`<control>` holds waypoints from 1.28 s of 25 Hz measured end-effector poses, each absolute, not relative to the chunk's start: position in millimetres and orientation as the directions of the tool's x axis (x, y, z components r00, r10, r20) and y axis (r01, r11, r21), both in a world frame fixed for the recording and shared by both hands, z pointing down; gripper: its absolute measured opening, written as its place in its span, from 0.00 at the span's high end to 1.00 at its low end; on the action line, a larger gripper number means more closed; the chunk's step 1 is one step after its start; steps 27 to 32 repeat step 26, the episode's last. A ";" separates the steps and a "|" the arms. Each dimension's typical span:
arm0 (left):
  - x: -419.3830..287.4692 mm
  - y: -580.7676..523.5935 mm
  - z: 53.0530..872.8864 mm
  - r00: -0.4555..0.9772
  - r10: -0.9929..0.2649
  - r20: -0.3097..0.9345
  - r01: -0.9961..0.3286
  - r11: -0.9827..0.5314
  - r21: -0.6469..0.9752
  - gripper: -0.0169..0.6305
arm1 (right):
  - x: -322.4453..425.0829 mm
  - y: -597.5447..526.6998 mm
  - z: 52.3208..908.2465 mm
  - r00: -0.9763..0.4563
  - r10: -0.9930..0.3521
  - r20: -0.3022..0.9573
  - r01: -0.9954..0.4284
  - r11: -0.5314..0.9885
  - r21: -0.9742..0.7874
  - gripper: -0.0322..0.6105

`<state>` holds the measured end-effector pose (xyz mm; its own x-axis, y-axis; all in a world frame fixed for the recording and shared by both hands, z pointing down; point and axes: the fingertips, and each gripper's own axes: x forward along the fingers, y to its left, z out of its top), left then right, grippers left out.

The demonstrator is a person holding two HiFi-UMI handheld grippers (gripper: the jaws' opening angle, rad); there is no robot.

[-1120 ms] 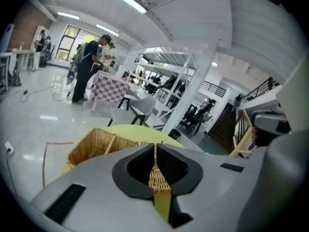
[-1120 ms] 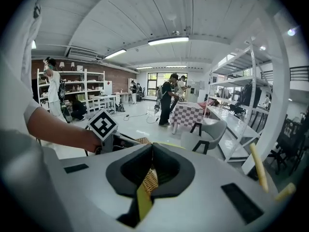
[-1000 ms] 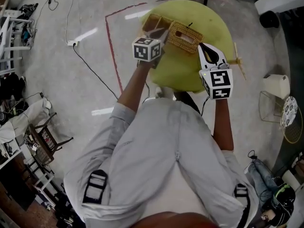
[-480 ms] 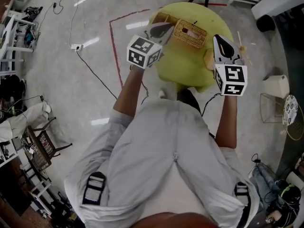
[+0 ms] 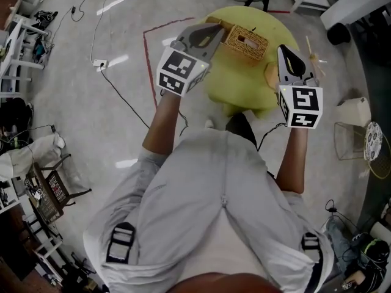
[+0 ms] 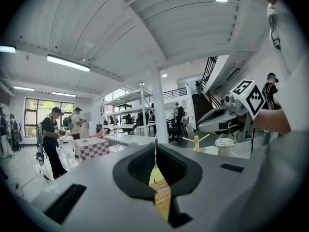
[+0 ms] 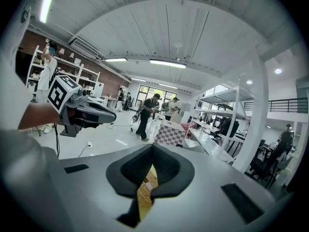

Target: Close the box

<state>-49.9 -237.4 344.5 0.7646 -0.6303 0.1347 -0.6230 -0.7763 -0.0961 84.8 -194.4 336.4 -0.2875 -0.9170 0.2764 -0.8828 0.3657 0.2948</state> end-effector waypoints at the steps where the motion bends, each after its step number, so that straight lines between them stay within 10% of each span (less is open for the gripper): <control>1: -51.9 -234.8 342.0 0.763 -0.632 0.138 -0.624 -0.775 -0.099 0.92 | 83.3 -192.3 334.1 -0.286 -0.918 0.274 -0.884 0.363 0.295 0.91; 32: -65.6 -209.0 359.5 0.780 -0.600 0.179 -0.596 -0.799 -0.084 0.92 | 63.7 -173.0 342.2 -0.282 -0.914 0.292 -0.889 0.364 0.279 0.91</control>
